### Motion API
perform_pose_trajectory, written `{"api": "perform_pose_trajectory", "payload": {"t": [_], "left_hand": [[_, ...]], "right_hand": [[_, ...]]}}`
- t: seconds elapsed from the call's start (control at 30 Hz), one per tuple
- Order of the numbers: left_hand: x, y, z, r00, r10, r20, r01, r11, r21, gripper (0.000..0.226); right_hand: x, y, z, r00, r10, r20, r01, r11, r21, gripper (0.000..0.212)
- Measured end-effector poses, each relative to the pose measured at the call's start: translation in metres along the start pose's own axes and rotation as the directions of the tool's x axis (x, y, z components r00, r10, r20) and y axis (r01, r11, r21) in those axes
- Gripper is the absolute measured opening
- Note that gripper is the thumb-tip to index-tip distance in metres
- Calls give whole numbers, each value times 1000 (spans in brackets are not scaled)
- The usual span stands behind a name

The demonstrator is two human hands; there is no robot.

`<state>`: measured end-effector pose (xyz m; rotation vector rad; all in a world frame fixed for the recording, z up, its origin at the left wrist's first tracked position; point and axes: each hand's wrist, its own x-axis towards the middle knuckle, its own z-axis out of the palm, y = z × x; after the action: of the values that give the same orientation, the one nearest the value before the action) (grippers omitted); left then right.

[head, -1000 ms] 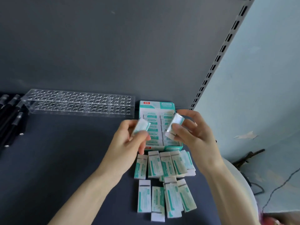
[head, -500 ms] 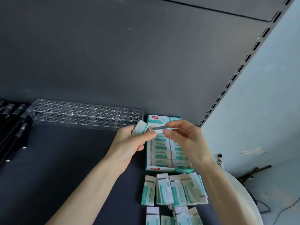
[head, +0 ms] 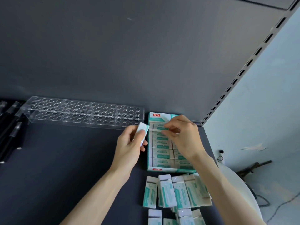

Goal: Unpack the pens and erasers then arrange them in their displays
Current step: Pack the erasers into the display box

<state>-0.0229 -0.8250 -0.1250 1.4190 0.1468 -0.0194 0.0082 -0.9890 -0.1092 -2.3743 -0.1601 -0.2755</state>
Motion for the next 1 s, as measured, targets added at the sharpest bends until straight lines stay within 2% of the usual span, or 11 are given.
{"api": "perform_pose_trajectory", "payload": {"t": [0.2,0.27,0.4,0.53,0.6,0.67,0.73,0.83,0.9,1.0], "left_hand": [[-1,-2,2,1000,22,-10,-23,999,-35,20],[-1,-3,3,1000,9,-20,-11,998,-63,24],[-2,-3,2,999,26,-24,-28,995,-92,17],[-2,-2,1,999,35,-30,-39,992,-122,15],[-3,0,1,998,57,-1,-56,989,-134,18],[-5,2,1,995,90,36,-84,986,-143,22],[-6,3,0,989,128,75,-118,985,-126,24],[-7,4,1,973,186,138,-179,982,-65,26],[-8,4,2,965,212,157,-212,977,-16,27],[-9,1,1,960,224,165,-251,955,161,33]], "right_hand": [[-1,3,4,997,-67,43,73,987,-141,18],[-1,3,4,998,-55,40,61,984,-168,18],[-1,3,3,1000,-16,9,17,984,-179,16],[0,0,1,998,12,55,-2,985,-175,25],[0,-2,-4,999,41,-12,-41,998,-48,24],[-4,-6,-12,994,102,-43,-94,983,160,15],[-10,-12,-19,987,150,65,-163,923,350,15],[-19,-19,-24,970,113,215,-214,817,535,17],[-22,-20,-26,968,82,235,-209,780,590,11],[-21,-12,-32,978,102,180,-186,818,545,4]]}}
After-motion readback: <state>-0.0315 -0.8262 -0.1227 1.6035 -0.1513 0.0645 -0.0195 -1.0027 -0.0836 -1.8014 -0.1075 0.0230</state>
